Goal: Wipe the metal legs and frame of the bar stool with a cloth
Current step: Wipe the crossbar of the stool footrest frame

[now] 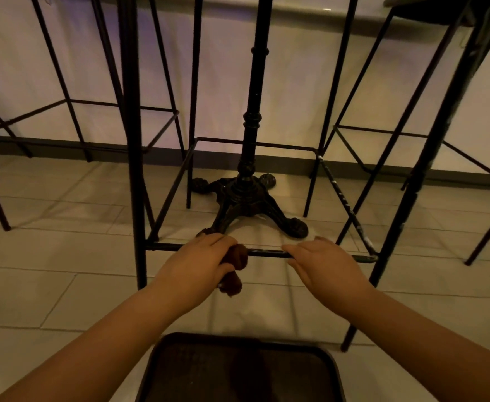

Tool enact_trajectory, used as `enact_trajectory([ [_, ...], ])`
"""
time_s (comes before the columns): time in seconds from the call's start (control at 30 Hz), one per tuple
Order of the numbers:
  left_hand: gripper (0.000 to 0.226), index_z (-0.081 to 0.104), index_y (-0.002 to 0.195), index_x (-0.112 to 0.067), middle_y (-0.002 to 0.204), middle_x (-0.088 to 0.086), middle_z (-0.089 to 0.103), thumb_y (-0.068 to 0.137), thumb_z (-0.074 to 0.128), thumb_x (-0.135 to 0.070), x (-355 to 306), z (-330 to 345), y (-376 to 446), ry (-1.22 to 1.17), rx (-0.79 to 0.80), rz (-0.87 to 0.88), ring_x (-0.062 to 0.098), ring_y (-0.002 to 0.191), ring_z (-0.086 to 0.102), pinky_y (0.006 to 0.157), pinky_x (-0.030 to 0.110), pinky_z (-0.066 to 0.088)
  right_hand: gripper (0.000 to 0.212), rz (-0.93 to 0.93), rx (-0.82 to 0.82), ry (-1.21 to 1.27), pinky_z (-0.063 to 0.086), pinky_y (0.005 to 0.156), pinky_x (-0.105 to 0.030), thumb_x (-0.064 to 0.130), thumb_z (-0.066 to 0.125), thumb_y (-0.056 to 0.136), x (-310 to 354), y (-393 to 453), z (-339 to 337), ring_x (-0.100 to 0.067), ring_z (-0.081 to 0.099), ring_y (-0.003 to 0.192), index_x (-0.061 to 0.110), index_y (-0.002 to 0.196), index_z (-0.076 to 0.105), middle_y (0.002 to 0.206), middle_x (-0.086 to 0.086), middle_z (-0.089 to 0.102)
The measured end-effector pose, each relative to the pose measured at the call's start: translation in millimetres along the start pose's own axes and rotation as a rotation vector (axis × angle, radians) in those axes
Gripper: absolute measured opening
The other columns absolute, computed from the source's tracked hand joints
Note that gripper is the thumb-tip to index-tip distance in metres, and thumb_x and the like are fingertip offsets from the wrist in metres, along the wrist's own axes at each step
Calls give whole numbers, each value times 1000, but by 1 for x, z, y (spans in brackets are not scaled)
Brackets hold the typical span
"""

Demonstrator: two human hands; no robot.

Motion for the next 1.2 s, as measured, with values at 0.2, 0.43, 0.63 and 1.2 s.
enact_trajectory([
  [0.2,40,34,138,-24,132,-1,46,99,37,-36,4,12,7,246,32,35,18,119,42,105,31,28,19,14,-275,24,55,66,-31,11,81,74,3,-2,10,-23,66,62,13,92,76,66,-1,70],
  [0.43,28,44,124,-23,125,0,51,99,37,-34,-6,18,19,278,17,104,20,112,48,98,33,33,26,2,-169,-17,34,107,-32,26,50,99,-3,4,19,-16,64,91,24,120,64,96,3,71],
  [0.63,44,43,133,-23,128,-1,53,91,56,-23,-6,25,4,278,-37,78,21,117,50,105,35,30,25,11,-159,-141,12,116,-39,25,53,96,-3,4,19,-17,64,93,27,117,65,91,4,71],
  [1.2,32,48,87,-30,79,-9,55,101,22,-41,-21,19,46,43,196,-133,10,73,52,66,31,38,19,49,-122,-97,6,116,-48,23,55,95,-6,5,18,-16,62,99,28,109,68,89,6,71],
])
Point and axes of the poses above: each hand's wrist, its own y-axis towards the middle knuckle, its own z-axis out of the palm, x = y × z, the point moved 1 cm from there along y, towards the middle knuckle
